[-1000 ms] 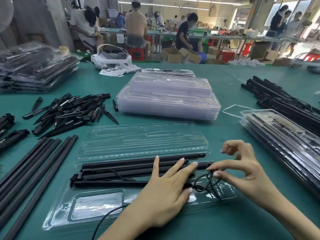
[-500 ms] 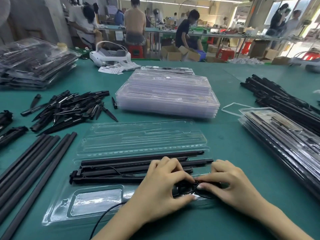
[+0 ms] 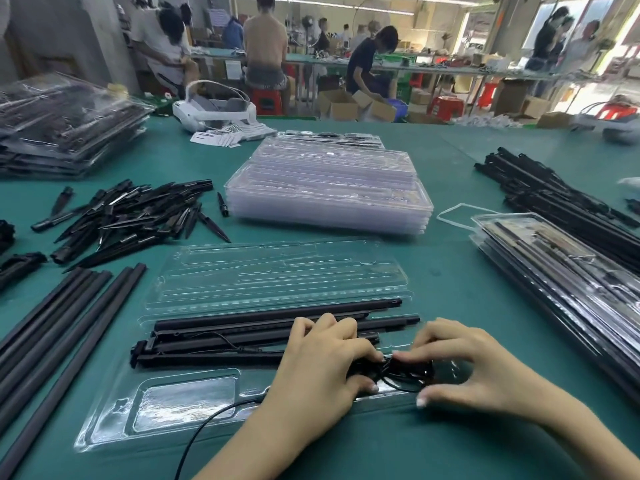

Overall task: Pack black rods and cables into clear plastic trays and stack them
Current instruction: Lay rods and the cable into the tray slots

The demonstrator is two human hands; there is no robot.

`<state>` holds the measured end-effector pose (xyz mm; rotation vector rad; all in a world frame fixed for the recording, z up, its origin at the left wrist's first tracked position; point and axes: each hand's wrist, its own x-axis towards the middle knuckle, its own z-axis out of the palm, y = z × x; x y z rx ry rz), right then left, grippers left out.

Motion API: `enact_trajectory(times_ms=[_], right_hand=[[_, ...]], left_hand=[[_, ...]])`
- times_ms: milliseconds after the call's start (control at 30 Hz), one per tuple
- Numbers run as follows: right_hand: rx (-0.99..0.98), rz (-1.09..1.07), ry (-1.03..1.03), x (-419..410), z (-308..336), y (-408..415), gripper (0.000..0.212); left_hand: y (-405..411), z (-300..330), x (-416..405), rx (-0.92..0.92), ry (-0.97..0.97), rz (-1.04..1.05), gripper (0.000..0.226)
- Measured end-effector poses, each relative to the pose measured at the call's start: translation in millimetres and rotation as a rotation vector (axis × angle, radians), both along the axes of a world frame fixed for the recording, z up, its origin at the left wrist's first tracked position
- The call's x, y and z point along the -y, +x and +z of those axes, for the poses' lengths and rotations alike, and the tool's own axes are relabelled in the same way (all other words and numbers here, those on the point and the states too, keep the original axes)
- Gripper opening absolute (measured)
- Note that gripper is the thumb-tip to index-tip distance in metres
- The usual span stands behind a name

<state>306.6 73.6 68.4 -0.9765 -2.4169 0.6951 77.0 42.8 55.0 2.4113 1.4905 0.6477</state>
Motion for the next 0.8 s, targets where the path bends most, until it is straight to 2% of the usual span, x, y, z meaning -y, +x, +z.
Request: enact_trajectory(times_ms=[167, 233, 333, 400, 533, 567, 633, 733, 800], right_hand=[[-0.171, -0.038, -0.311, -8, -1, -1, 0.034], [-0.158, -0.061, -0.329, -10, 2, -5, 0.035], [-0.104, -0.071, -0.293, -9, 7, -10, 0.038], [-0.063, -0.083, -0.231, -7, 8, -12, 0.033], [0.172, -0.094, 0.158, -5, -2, -14, 0.021], [0.197, -0.09, 0.192, -5, -4, -15, 0.019], [0.182, -0.057, 0.185, -8, -7, -15, 0.017], [0.094, -0.002, 0.04, -11, -7, -12, 0.027], [0.092, 0.059, -0.017, -13, -5, -6, 0.031]], left_hand=[[-3, 2, 0, 0.105, -0.093, -0.03, 0.027], [-2, 2, 0, 0.091, -0.069, -0.036, 0.024], [0, 3, 2, 0.056, -0.043, -0.031, 0.02], [-1, 3, 3, 0.032, -0.033, -0.043, 0.02], [-9, 4, 1, 0.033, -0.063, -0.085, 0.027], [-10, 4, 0, 0.05, -0.078, -0.092, 0.028], [-9, 3, 0, 0.098, -0.079, -0.065, 0.028], [1, 2, 2, 0.119, -0.027, 0.027, 0.046], [5, 1, 2, 0.101, -0.014, 0.058, 0.046]])
